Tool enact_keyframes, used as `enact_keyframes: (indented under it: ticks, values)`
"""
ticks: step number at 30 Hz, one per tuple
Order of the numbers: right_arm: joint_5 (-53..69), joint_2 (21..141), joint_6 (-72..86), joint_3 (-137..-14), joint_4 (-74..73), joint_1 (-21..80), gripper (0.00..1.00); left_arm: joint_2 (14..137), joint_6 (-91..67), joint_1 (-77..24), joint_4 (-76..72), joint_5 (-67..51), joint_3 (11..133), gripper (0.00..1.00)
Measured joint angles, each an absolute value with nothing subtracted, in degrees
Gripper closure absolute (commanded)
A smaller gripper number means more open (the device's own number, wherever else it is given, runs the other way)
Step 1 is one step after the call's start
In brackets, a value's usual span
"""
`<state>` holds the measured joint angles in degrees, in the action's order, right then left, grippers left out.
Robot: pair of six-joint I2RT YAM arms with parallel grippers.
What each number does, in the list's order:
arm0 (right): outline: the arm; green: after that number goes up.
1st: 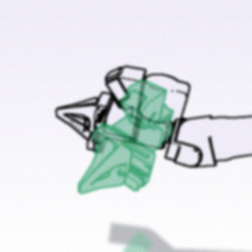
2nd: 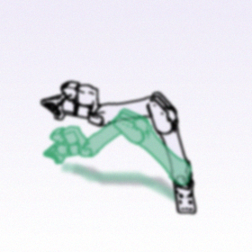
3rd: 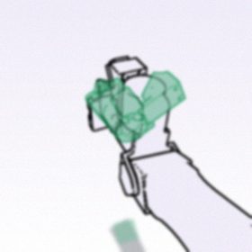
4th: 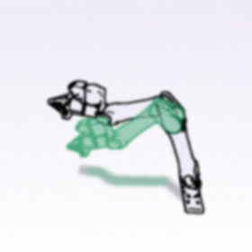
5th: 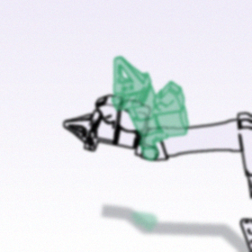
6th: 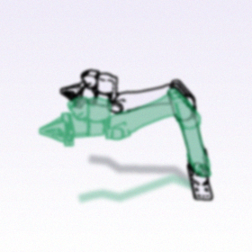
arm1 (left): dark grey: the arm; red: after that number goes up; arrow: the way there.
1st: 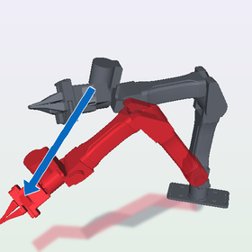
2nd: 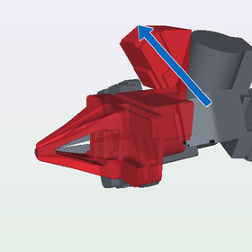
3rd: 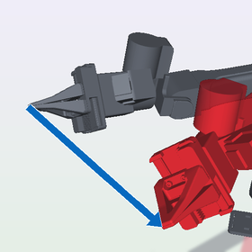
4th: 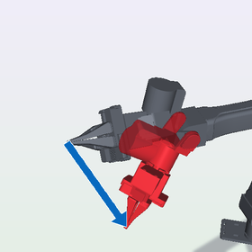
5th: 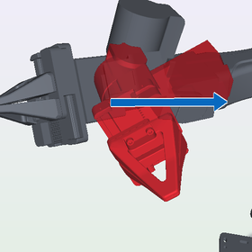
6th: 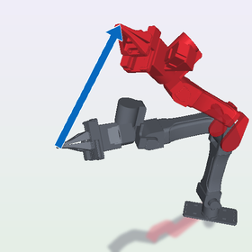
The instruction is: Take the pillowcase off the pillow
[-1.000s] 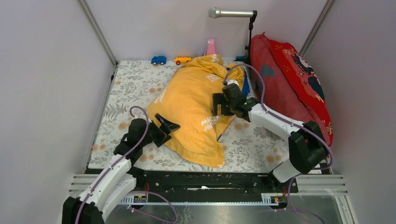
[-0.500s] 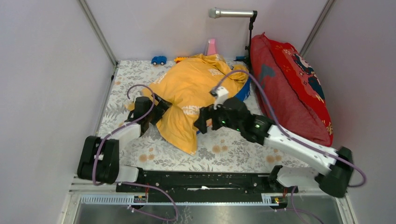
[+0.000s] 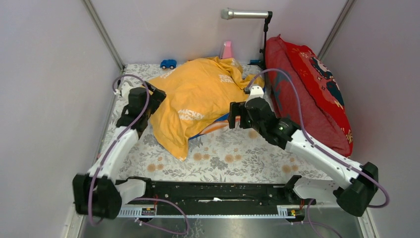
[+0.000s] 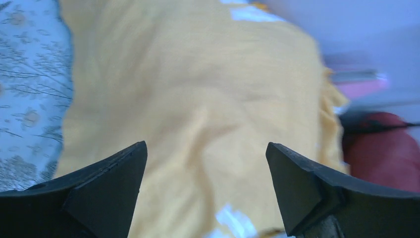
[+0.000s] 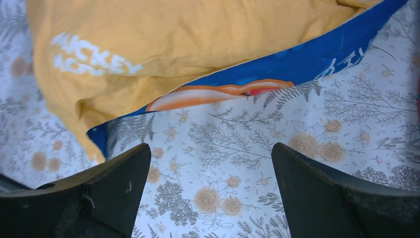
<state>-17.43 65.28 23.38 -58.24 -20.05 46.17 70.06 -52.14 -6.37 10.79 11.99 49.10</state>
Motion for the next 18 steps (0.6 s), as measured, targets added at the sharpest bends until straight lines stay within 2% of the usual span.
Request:
enact_keyframes:
  ticks: [4, 7, 10, 14, 16, 17, 18]
  values:
    - [-17.45, 69.10, 23.77, -58.67, -20.32, 43.72, 0.01, 58.00, -53.71, -12.12, 14.76, 12.99, 49.08, 0.01]
    - [-17.91, 71.22, 23.75, -59.37, -20.34, 43.55, 0.01, 55.70, -54.13, -18.02, 17.08, 12.93, 49.10, 0.01]
    - [-19.05, 71.07, 23.66, -59.42, -20.32, 43.51, 0.01, 58.50, -54.24, -24.91, 18.52, 13.54, 49.12, 0.01]
    - [-19.90, 69.45, 23.35, -59.42, -20.38, 43.44, 0.01, 69.04, -52.36, -30.17, 20.01, 14.00, 50.19, 0.02]
    - [-20.05, 67.88, 23.24, -59.42, -20.45, 43.44, 0.01, 74.63, -50.92, -30.50, 20.08, 14.39, 51.24, 0.10]
    - [-20.14, 66.61, 23.16, -59.40, -20.58, 43.44, 0.01, 76.64, -50.57, -30.44, 19.94, 14.61, 51.62, 0.21]
    - [-20.18, 66.24, 23.16, -59.40, -20.58, 43.44, 0.01, 78.11, -50.33, -30.37, 19.62, 14.83, 51.77, 0.40]
